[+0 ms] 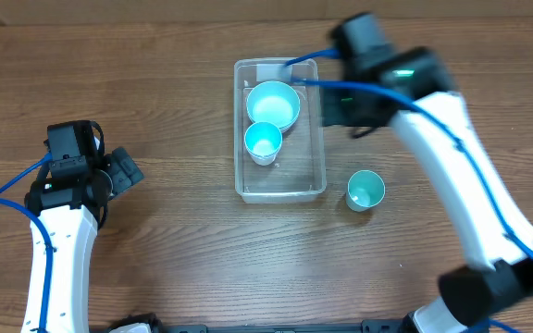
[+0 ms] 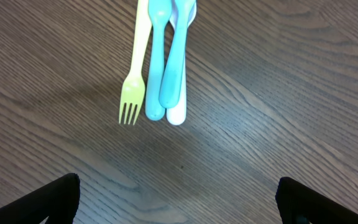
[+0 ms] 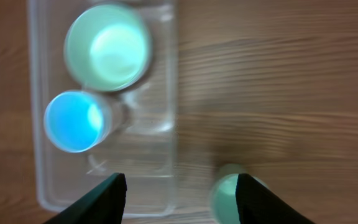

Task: Pack container
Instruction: 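Lower the blue cup into the pink cup and release, then grasp the mint-green cup and stack it into the blue cup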

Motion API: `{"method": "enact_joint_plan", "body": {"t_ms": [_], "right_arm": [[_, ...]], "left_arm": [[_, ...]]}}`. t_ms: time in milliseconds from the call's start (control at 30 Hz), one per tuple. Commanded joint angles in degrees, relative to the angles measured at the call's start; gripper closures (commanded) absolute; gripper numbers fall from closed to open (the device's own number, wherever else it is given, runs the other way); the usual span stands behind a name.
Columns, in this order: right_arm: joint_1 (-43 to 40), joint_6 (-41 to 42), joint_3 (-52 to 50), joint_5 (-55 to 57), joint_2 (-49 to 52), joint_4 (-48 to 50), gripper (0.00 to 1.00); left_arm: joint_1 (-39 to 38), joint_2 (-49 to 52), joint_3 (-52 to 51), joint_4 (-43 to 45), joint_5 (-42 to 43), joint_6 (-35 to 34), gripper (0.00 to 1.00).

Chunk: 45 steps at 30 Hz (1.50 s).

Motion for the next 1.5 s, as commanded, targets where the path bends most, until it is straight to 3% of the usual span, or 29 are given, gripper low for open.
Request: {"method": "enact_joint_plan", "body": {"t_ms": [0, 133, 233, 500, 767, 1000, 1033, 1067, 1100, 1167, 1267, 1467], "right_arm": [[-5.9, 2.0, -6.5, 1.3, -10.7, 0.0, 0.40], [-11.4, 2.0, -32.7, -3.2, -26.9, 11.8, 0.34], [-11.6, 3.8, -45.0, -4.9, -28.0, 18.5, 0.32], [-11.6, 3.8, -49.8, -7.6, -15.9, 22.4, 0.33], [-11.6, 3.7, -49.8, -7.6, -5.4, 26.6, 0.36], [-11.6, 3.7, -49.9, -7.6, -1.6, 27.8, 0.51], [-11.6, 3.7, -49.9, -7.6, -1.0, 27.9, 0.56], [-11.6, 3.7, -49.9, -8.0, -0.6, 28.3, 0.71], [-11.6, 3.7, -49.9, -8.3, -0.7, 28.3, 0.96], [-11.6, 3.7, -48.3, -8.7, -0.9, 26.4, 0.96], [-11.6, 3.7, -39.9, -8.0, -2.3, 20.2, 0.96], [-9.6, 3.7, -7.3, -4.3, -4.6, 7.0, 0.96]], "left_arm": [[0.2, 0.0, 0.0, 0.0, 0.0, -0.7, 0.00], [0.2, 0.0, 0.0, 0.0, 0.0, -0.7, 0.00], [0.2, 0.0, 0.0, 0.0, 0.0, -0.7, 0.00], [0.2, 0.0, 0.0, 0.0, 0.0, -0.7, 0.00], [0.2, 0.0, 0.0, 0.0, 0.0, -0.7, 0.00], [0.2, 0.0, 0.0, 0.0, 0.0, -0.7, 0.00], [0.2, 0.0, 0.0, 0.0, 0.0, -0.7, 0.00], [0.2, 0.0, 0.0, 0.0, 0.0, -0.7, 0.00], [0.2, 0.0, 0.0, 0.0, 0.0, -0.7, 0.00], [0.2, 0.0, 0.0, 0.0, 0.0, -0.7, 0.00], [0.2, 0.0, 0.0, 0.0, 0.0, -0.7, 0.00], [0.2, 0.0, 0.0, 0.0, 0.0, -0.7, 0.00]]}}
